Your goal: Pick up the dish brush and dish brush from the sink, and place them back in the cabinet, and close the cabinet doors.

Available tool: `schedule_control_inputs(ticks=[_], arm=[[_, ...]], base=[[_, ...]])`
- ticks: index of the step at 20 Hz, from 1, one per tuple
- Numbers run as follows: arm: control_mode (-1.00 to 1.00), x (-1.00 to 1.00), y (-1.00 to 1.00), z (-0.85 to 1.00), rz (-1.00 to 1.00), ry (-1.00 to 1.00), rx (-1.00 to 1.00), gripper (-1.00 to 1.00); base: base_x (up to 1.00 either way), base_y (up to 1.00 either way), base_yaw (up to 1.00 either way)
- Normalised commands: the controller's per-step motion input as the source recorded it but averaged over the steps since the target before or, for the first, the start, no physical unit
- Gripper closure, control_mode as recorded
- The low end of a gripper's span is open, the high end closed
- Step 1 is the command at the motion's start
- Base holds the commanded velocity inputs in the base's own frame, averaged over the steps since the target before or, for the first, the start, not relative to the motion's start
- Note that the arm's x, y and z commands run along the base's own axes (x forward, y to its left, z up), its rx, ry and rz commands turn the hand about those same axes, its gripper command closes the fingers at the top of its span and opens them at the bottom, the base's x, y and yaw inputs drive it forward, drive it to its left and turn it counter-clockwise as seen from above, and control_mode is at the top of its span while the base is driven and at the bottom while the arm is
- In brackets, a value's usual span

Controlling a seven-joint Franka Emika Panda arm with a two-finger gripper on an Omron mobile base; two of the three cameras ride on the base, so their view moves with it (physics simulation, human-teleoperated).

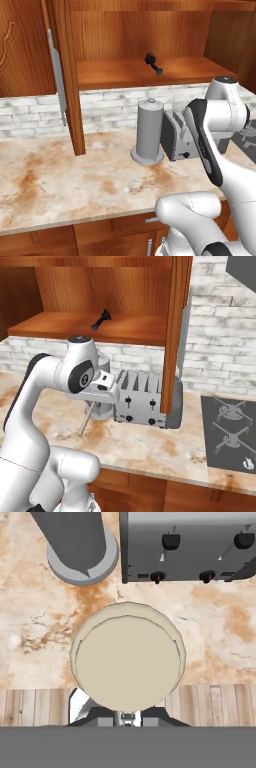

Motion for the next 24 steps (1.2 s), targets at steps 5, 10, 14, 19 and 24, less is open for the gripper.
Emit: schedule_control_inputs(ticks=[5,10,14,19,24], arm=[[-1.00,0.00,0.00,0.56,0.00,-0.16,0.00,1.00],[-1.00,0.14,0.00,0.61,0.00,-0.05,0.00,1.00],[-1.00,0.35,0.00,0.65,0.00,-0.05,0.00,1.00],[-1.00,0.56,0.00,0.49,-0.03,0.00,0.00,1.00],[-1.00,0.56,-0.02,0.45,0.00,0.00,0.00,1.00]], base=[[0.00,0.00,0.00],[0.00,0.00,0.00],[0.00,0.00,0.00],[0.00,0.00,0.00],[0.00,0.00,0.00]])
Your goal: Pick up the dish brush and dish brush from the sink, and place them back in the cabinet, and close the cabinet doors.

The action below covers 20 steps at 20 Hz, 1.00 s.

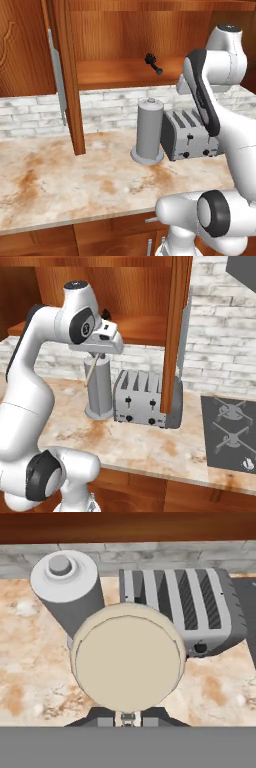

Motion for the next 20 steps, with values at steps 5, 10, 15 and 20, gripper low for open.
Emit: schedule_control_inputs(ticks=[5,10,15,20], arm=[[-1.00,0.51,-0.04,0.24,0.00,-0.01,0.00,1.00],[-1.00,0.44,-0.04,0.01,0.00,-0.07,0.00,1.00],[-1.00,0.39,-0.02,0.00,0.00,-0.22,0.00,1.00],[-1.00,0.37,-0.06,0.00,0.00,-0.24,0.00,1.00]], base=[[0.00,0.00,0.00],[0.00,0.00,0.00],[0.00,0.00,0.00],[0.00,0.00,0.00]])
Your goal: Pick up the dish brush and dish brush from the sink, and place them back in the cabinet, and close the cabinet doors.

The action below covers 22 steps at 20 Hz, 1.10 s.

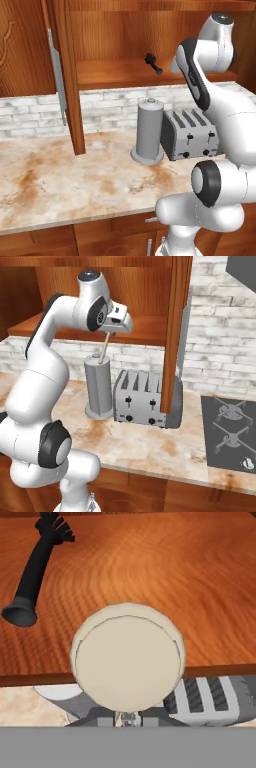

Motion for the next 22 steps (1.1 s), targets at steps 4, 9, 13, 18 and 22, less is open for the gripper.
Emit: schedule_control_inputs(ticks=[4,9,13,18,22], arm=[[-1.00,0.56,-0.04,0.00,0.00,-0.15,0.00,1.00],[-1.00,0.67,-0.02,0.05,-0.01,-0.03,0.00,1.00],[-1.00,0.68,-0.03,0.23,-0.01,0.00,0.02,1.00],[-1.00,0.54,-0.05,0.29,0.00,0.04,0.00,1.00],[-1.00,0.44,-0.04,0.06,0.00,0.02,0.00,1.00]], base=[[0.00,0.00,0.00],[0.00,0.00,0.00],[0.00,0.00,0.00],[0.00,0.00,0.00],[0.00,0.00,0.00]])
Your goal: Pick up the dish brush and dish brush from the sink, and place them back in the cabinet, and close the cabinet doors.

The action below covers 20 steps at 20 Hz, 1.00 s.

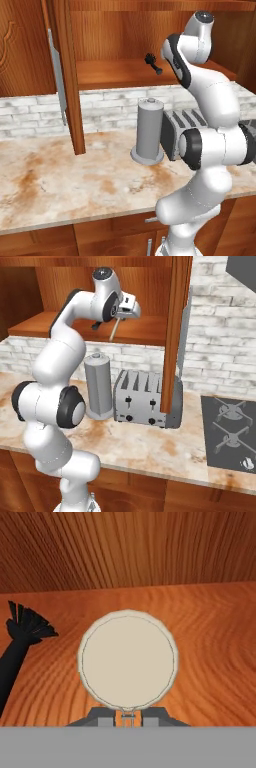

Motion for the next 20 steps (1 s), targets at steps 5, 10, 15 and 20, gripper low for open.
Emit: schedule_control_inputs(ticks=[5,10,15,20], arm=[[-1.00,0.38,-0.01,-0.05,0.00,0.00,0.00,1.00],[-1.00,0.21,0.00,-0.20,0.00,-0.04,0.00,1.00],[-1.00,0.03,0.00,-0.30,0.00,-0.16,0.00,1.00],[-1.00,0.04,0.00,-0.43,0.00,-0.21,0.00,1.00]], base=[[0.00,0.00,0.00],[0.00,0.00,0.00],[0.00,0.00,0.00],[0.00,0.00,0.00]])
